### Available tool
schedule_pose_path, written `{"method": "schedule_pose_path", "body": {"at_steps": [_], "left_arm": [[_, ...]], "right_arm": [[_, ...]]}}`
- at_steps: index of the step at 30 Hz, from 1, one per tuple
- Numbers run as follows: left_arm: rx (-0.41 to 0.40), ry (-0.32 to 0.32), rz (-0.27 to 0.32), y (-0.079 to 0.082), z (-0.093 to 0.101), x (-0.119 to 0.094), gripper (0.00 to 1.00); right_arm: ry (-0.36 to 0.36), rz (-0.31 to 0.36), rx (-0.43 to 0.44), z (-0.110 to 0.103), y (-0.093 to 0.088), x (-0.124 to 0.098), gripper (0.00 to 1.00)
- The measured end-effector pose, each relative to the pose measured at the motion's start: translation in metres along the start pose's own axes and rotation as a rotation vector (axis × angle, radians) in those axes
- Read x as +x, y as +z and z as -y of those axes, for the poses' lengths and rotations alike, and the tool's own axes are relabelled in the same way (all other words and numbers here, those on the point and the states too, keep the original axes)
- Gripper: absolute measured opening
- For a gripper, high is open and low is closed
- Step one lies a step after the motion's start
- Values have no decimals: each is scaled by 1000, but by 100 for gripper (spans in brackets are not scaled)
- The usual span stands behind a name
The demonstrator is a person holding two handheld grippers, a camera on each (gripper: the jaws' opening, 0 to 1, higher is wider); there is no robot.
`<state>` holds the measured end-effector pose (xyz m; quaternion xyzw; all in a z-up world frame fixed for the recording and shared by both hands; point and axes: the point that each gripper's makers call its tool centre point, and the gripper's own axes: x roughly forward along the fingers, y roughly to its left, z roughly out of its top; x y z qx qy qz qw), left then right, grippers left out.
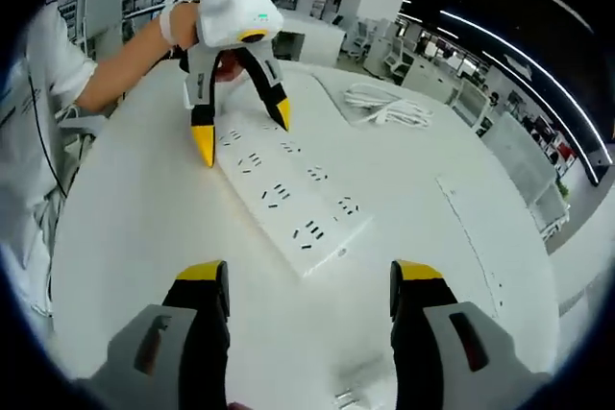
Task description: Straighten the power strip on the desk, plug the charger into it
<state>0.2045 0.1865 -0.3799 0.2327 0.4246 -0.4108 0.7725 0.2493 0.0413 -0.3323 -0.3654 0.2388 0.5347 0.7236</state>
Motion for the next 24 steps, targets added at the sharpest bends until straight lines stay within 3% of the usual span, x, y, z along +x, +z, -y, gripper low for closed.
{"method": "schedule_pose_path", "body": {"at_steps": [4,6,13,20,24], "left_arm": [[3,-3,1,1,0,1,69],[4,-4,0,1,1,1,69],[10,-13,7,2,0,2,69],[12,-25,14,3,-2,4,70],[13,-28,16,4,-2,5,70]], "right_arm": [[68,-70,-93,-1,9,16,67],[137,-93,-127,-6,13,24,65],[210,-149,-163,-3,23,39,67],[304,-277,-269,-7,16,55,63],[252,-271,-344,3,21,71,64]]}}
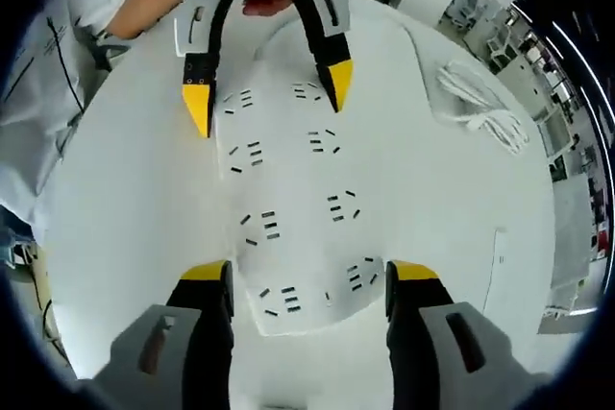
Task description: Straighten the power strip on the desk, plug the charger into it
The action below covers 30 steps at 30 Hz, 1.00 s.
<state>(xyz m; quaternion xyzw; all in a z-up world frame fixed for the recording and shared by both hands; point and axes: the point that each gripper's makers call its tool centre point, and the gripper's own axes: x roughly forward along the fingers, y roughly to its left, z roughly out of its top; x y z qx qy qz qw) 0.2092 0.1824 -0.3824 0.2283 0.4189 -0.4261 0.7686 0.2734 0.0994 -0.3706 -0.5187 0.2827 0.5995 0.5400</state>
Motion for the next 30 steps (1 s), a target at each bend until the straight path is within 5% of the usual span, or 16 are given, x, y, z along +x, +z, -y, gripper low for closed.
{"method": "schedule_pose_path", "body": {"at_steps": [3,30], "left_arm": [[0,-3,0,0,0,0,70],[6,-18,5,3,2,3,71]], "right_arm": [[48,-26,40,-6,-3,4,65],[138,-95,-46,-6,-5,9,63]]}}
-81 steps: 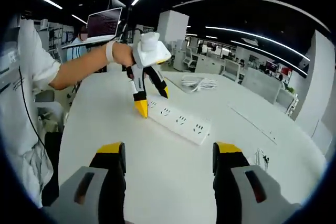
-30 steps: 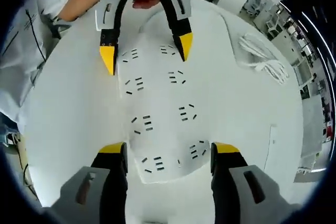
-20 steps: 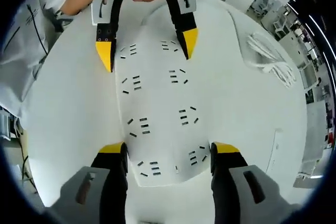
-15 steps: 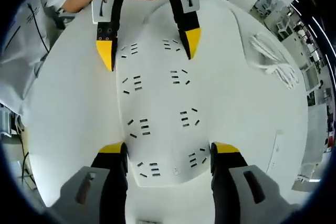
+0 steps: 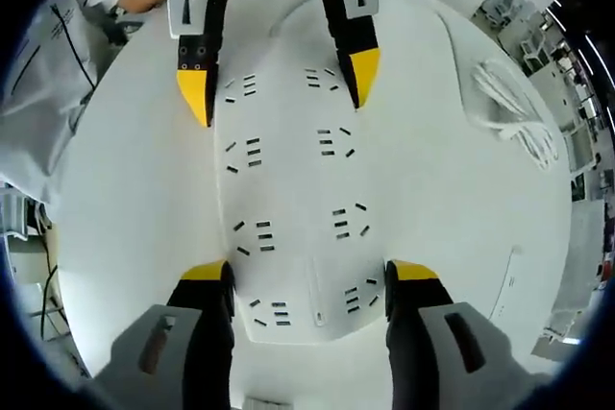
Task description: Straighten the power strip on the desk, plug the charger into it
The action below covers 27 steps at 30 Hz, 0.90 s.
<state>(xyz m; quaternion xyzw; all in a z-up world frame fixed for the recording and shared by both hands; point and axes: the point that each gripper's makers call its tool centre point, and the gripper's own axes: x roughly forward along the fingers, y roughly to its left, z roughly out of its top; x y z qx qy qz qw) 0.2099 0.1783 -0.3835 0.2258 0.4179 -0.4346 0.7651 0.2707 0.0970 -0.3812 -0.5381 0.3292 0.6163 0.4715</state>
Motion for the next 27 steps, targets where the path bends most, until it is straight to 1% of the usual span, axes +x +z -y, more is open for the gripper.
{"method": "schedule_pose_path", "body": {"at_steps": [3,12,15,20,23,27], "left_arm": [[2,-1,-6,0,0,0,71],[49,-27,0,0,3,0,71],[62,-36,4,0,4,0,71],[85,-48,5,1,7,1,71],[92,-52,1,2,8,1,70],[111,-65,5,3,10,2,70]], "right_arm": [[-4,2,7,0,0,0,63],[-13,-55,67,-13,-2,-1,63],[-22,-34,87,-15,-3,-3,63],[-33,-25,117,-23,-3,-4,63],[-52,-8,139,-24,-5,-5,63],[-60,5,164,-29,-6,-6,63]]}}
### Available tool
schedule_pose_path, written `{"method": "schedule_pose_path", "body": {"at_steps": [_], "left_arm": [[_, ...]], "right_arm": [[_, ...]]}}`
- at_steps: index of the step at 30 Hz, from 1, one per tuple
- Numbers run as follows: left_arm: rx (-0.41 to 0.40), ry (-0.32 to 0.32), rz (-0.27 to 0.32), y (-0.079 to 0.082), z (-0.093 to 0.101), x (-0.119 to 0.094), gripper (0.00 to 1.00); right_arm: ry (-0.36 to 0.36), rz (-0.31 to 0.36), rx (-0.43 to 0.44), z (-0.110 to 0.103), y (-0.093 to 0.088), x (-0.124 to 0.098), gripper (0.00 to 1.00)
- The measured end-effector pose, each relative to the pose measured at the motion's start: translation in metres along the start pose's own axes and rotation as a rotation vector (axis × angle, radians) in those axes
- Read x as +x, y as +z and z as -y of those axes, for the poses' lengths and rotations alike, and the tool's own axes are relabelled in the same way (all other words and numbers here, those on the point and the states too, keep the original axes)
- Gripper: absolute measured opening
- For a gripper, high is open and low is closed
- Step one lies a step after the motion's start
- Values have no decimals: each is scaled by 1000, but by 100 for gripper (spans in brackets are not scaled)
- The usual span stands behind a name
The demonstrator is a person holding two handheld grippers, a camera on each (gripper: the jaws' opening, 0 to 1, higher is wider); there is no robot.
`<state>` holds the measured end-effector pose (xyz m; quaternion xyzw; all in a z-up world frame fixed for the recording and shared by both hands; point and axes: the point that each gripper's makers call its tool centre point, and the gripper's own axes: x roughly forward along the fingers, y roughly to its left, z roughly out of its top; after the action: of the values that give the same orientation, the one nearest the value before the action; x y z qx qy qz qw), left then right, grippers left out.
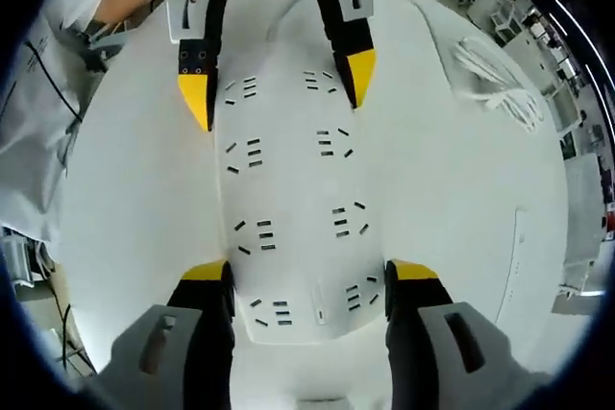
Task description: Straighten the power strip on the desk, plug the charger into it
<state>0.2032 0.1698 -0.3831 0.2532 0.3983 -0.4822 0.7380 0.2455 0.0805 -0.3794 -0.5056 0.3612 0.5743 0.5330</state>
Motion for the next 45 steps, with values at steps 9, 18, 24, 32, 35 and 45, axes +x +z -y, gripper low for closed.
{"method": "schedule_pose_path", "body": {"at_steps": [9,18,24,32,35,45], "left_arm": [[29,-18,-3,2,5,1,70],[53,-24,20,5,9,1,70],[74,-40,23,7,12,3,71],[95,-54,18,8,16,3,71],[106,-62,14,9,17,4,71],[125,-75,12,10,19,5,71]], "right_arm": [[-6,-46,36,-17,-3,-2,63],[-25,-95,70,-28,-6,-5,62],[-48,-128,97,-34,-9,-8,62],[-67,-123,126,-38,-11,-10,61],[-70,-125,142,-40,-12,-10,61],[-113,-141,174,-47,-12,-13,60]]}}
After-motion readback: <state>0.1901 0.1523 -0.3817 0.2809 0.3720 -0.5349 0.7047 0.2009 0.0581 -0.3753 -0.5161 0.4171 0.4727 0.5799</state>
